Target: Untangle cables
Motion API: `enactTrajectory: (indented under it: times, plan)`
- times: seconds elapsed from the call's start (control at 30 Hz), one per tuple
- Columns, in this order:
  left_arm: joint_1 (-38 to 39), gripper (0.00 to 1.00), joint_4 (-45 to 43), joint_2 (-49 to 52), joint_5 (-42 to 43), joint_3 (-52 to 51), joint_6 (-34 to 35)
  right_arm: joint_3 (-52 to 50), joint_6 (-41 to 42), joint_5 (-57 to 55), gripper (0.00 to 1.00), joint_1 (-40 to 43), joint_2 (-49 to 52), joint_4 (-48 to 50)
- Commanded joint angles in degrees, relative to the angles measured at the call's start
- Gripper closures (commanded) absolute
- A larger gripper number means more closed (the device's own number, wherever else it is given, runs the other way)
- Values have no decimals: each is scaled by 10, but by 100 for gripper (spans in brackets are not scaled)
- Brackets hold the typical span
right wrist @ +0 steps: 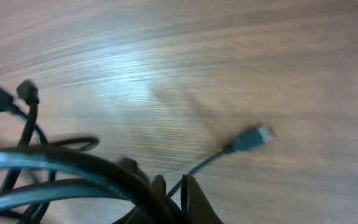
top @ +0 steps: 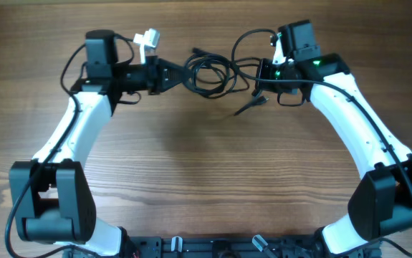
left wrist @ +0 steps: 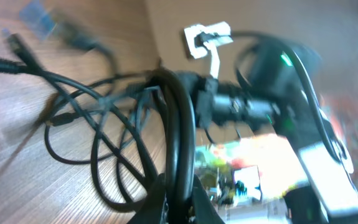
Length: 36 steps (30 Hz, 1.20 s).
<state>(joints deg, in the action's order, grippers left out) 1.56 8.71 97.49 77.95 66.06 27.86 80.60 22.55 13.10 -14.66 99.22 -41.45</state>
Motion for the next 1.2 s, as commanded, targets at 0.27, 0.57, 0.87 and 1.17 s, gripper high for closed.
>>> enactTrajectory:
  times: [0.27, 0.57, 0.87, 1.17]
  plan:
    - [-37, 96, 12, -7, 82, 6, -129, 64, -161, 140, 96, 35, -63, 19]
    - [-37, 96, 162, -7, -274, 6, -83, 97, 12, 20, 96, 43, -245, -7]
    - [-37, 96, 229, -7, -506, 6, -44, 97, -19, 96, 96, 43, -344, 32]
    - [-37, 87, 256, -7, -570, 6, -44, 102, -12, 133, 96, 43, -438, 63]
